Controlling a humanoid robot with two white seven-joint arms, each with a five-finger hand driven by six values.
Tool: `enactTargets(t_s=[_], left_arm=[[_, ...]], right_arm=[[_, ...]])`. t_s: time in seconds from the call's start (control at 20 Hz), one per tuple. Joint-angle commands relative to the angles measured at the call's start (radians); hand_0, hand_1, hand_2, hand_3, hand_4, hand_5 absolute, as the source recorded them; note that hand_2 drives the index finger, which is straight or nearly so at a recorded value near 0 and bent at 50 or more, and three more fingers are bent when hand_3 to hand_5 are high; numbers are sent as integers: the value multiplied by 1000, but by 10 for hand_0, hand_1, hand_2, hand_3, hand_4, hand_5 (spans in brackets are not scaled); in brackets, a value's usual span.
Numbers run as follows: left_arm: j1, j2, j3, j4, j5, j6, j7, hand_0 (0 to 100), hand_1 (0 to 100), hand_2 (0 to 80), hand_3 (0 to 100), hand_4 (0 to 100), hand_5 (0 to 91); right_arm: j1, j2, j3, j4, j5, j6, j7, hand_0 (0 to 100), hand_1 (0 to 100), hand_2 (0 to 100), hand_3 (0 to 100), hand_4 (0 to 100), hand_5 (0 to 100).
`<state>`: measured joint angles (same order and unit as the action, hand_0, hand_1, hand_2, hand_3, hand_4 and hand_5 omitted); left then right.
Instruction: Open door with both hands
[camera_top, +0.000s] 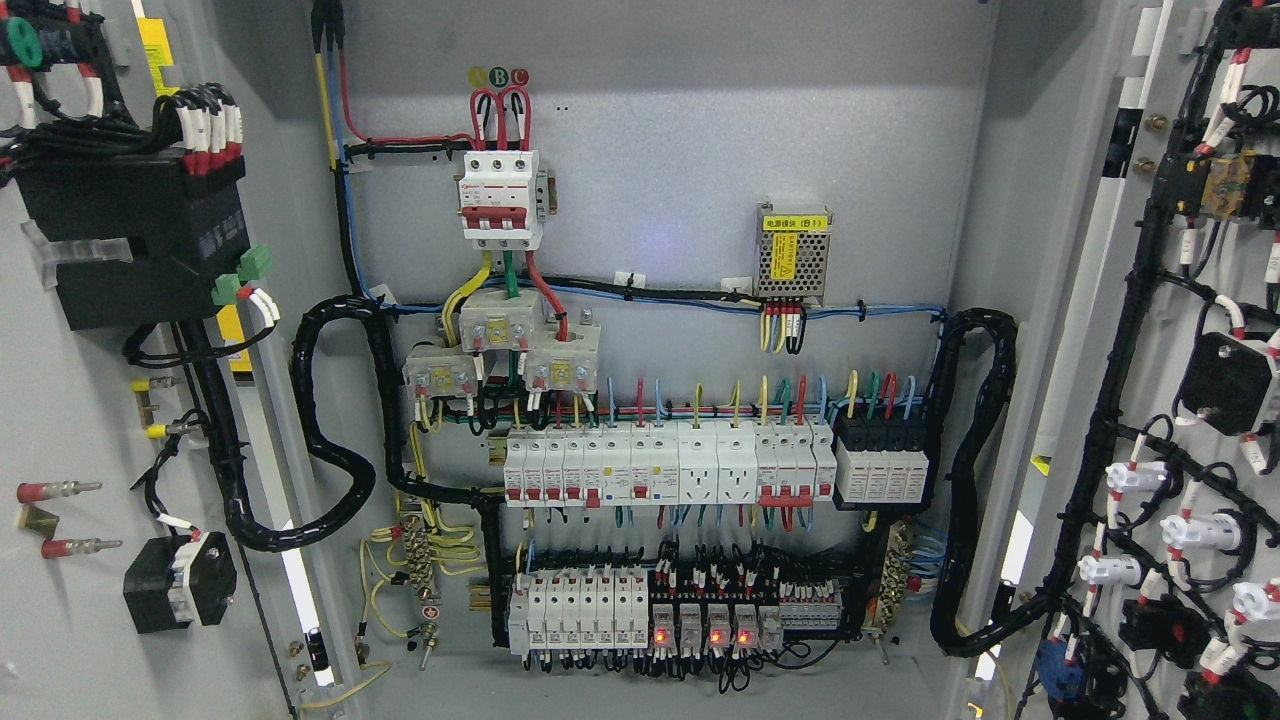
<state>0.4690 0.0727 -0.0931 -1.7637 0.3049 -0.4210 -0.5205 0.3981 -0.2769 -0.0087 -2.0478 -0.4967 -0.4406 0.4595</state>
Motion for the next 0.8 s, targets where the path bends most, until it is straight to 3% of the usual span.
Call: enactTargets(t_s=[0.0, 0.35, 0.5, 0.75], left_arm=[[5, 12, 147, -258, 3, -31, 0, 0, 0, 0, 0, 0, 0], [5, 12, 153, -304, 13, -45, -1, 0, 0, 0, 0, 0, 0], [5, 12, 177, -304, 62, -58, -1, 0, 0, 0, 0, 0, 0], [7, 13, 272, -300, 125, -51, -1, 0, 0, 0, 0, 0, 0]], right_arm=[[5, -76, -111, -38, -5, -4, 1, 220, 69, 0, 0, 0, 0], [-33, -77, -142, -38, -57, 0, -1, 222, 68, 0, 0, 0, 0], [-36, -90, -180, -38, -69, 0, -1, 221, 68, 0, 0, 0, 0], [-38, -110, -183, -37, -75, 3, -1, 222, 67, 0, 0, 0, 0]])
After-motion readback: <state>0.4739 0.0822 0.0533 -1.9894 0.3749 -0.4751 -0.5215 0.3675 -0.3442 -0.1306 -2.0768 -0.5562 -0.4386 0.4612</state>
